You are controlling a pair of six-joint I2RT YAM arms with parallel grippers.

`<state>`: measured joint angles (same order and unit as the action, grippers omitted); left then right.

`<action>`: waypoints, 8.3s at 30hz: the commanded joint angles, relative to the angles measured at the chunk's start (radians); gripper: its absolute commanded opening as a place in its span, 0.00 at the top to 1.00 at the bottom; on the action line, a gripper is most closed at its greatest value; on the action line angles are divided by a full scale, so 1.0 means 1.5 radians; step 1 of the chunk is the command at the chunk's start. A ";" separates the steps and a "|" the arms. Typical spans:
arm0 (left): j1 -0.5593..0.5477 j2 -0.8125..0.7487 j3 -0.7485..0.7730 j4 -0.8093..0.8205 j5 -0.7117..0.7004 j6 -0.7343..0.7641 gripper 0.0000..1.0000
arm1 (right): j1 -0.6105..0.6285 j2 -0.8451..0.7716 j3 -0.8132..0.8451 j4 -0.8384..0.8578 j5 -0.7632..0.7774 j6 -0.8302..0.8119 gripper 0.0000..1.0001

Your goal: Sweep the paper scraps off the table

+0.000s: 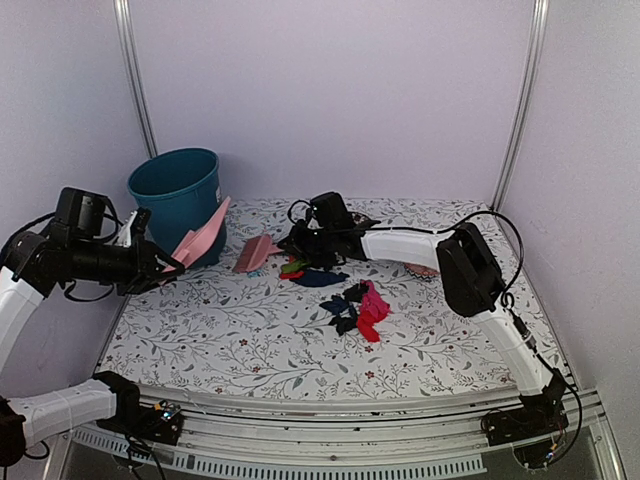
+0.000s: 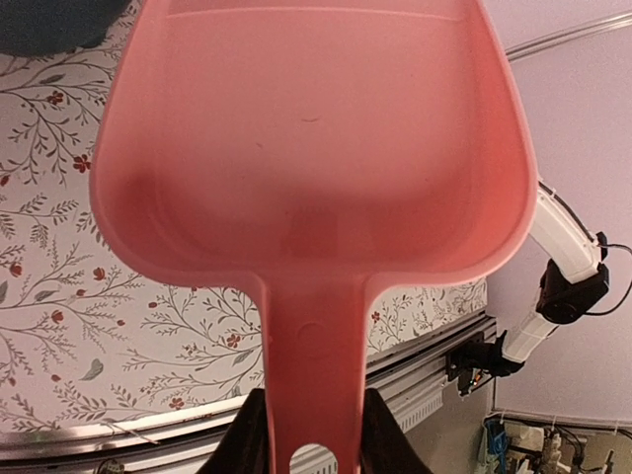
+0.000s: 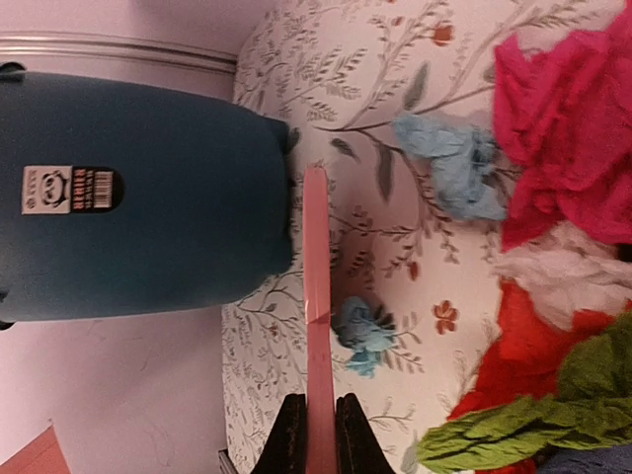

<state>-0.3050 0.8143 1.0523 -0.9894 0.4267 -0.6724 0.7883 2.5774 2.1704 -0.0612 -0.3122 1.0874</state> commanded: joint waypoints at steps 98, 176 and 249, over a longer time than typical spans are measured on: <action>-0.493 0.477 -0.012 0.249 -0.368 0.212 0.96 | 0.097 -0.560 -0.139 -0.753 0.174 -0.583 0.98; -0.602 0.411 -0.064 0.426 -0.500 0.163 0.99 | 0.059 -0.768 -0.185 -0.845 0.034 -0.306 0.98; 0.222 0.374 0.133 0.544 0.159 -0.338 0.97 | -0.068 -0.867 -0.460 -0.594 0.121 -0.386 0.99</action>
<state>0.0120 1.3895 1.2778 -0.3092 0.5816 -1.0870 0.6926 1.3075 1.4849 -0.9787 -0.1310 0.4938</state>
